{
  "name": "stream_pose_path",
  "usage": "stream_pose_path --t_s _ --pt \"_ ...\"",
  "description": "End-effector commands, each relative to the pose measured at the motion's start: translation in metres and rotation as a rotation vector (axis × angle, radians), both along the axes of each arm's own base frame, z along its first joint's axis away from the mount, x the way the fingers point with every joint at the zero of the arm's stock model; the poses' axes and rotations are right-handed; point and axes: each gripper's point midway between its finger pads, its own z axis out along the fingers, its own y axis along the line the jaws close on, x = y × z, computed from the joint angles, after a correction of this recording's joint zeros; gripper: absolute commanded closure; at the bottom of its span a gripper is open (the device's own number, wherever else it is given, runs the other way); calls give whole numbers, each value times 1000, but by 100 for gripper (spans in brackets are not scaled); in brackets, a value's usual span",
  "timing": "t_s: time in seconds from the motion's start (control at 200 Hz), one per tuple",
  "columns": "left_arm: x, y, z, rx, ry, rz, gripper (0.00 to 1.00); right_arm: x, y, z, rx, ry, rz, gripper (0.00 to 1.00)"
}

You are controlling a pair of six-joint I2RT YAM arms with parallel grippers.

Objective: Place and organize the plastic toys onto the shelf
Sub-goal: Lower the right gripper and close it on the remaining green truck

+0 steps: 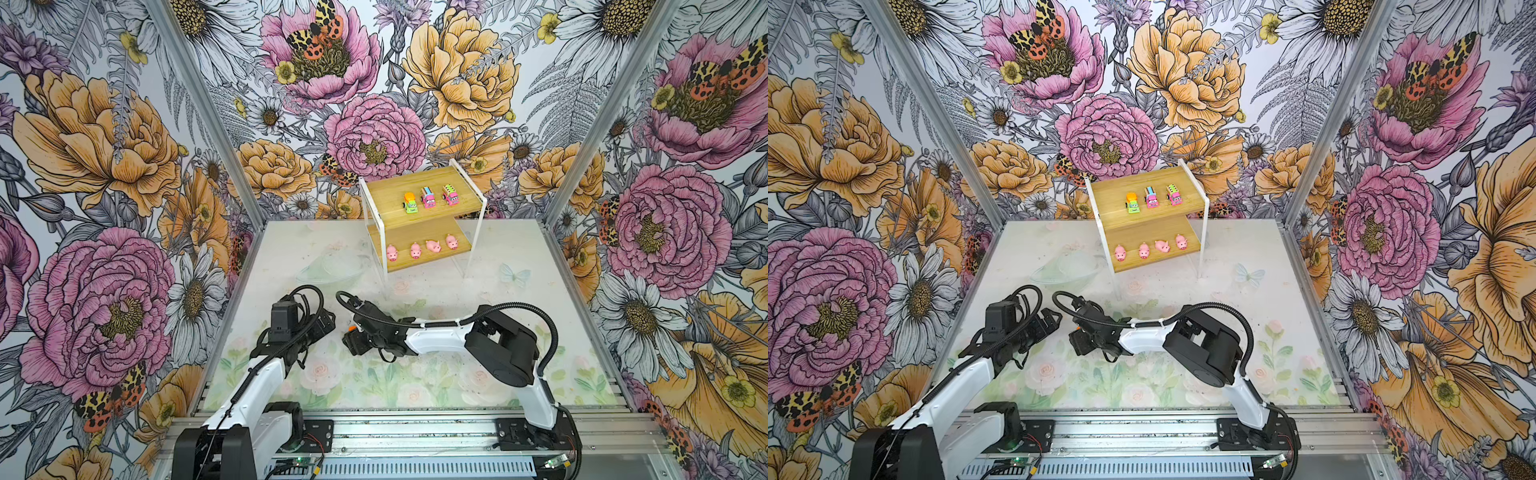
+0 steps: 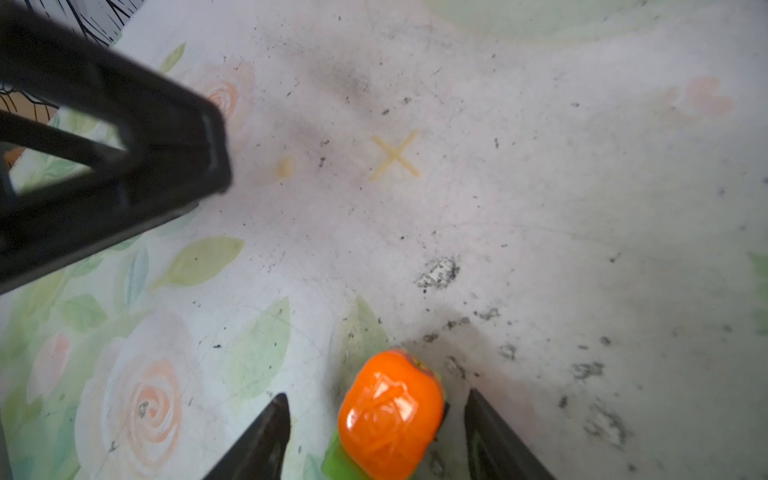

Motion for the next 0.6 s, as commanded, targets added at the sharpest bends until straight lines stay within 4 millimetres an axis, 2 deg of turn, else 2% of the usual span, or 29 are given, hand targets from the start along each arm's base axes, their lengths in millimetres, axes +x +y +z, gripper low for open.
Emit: stream_pose_path --t_s 0.0,0.245,0.42,0.595 --pt "-1 2 -5 -10 14 14 1 0 2 -16 -34 22 -10 38" --pt "0 3 -5 -13 10 15 1 -2 4 -15 -31 26 13 60" --pt "0 3 -5 -16 13 16 1 -5 3 -11 -30 18 44 68" --pt "0 4 -5 -17 9 16 1 -9 -2 9 -9 -6 96 72"
